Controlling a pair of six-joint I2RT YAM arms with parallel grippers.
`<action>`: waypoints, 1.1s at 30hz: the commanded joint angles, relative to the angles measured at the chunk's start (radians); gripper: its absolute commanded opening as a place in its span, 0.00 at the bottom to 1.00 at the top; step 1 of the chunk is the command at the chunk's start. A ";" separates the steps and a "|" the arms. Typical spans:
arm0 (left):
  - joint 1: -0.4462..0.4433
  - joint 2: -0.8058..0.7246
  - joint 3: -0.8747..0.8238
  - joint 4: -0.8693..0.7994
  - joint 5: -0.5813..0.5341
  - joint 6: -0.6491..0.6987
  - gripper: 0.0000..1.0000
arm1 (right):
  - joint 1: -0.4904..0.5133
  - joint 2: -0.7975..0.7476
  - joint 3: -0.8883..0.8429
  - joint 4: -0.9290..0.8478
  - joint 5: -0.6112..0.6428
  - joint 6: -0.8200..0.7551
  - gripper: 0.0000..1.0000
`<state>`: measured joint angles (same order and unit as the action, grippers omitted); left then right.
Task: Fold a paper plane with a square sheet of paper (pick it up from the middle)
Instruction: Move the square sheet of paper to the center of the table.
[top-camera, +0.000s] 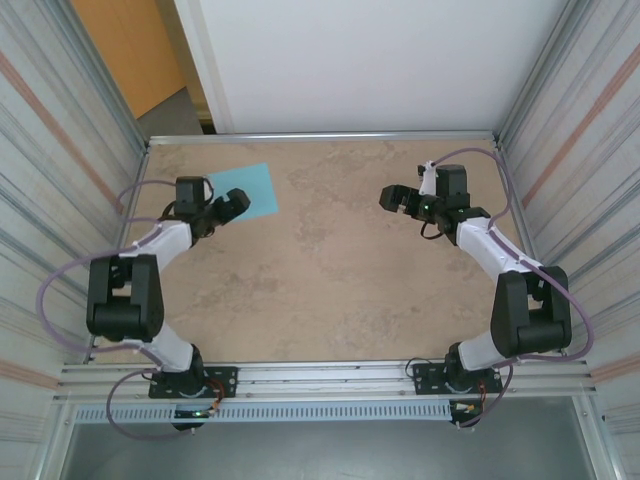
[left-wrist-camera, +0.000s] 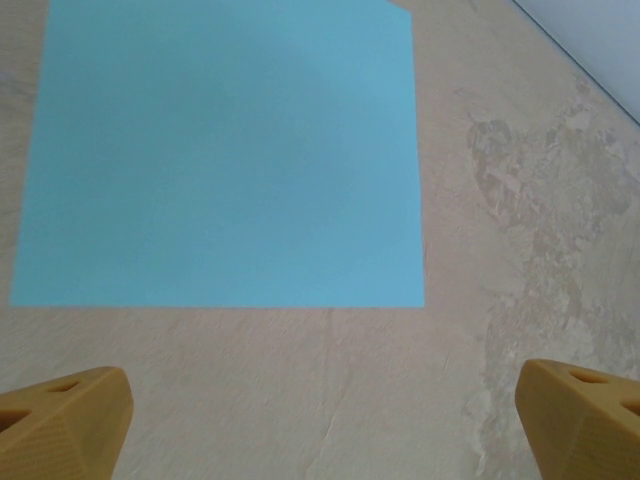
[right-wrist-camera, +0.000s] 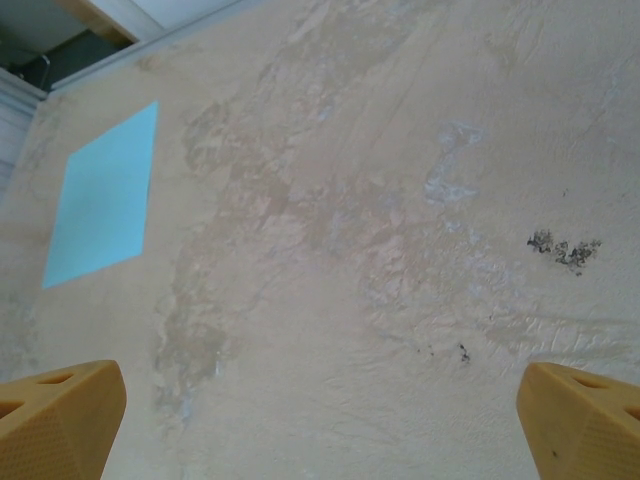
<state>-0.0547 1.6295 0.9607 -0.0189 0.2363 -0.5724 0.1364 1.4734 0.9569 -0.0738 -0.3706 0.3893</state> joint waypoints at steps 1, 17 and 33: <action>-0.014 0.084 0.115 -0.072 0.021 -0.043 0.97 | 0.000 -0.017 -0.021 -0.017 0.018 -0.003 0.99; -0.047 0.425 0.451 -0.242 -0.024 -0.113 0.49 | -0.009 0.027 0.005 -0.049 0.025 -0.001 0.99; -0.143 0.473 0.413 -0.411 0.060 -0.078 0.30 | -0.011 0.044 0.012 -0.072 0.066 0.021 0.99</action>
<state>-0.1410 2.1029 1.4403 -0.3172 0.2470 -0.6590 0.1307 1.5059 0.9424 -0.1196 -0.3325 0.3893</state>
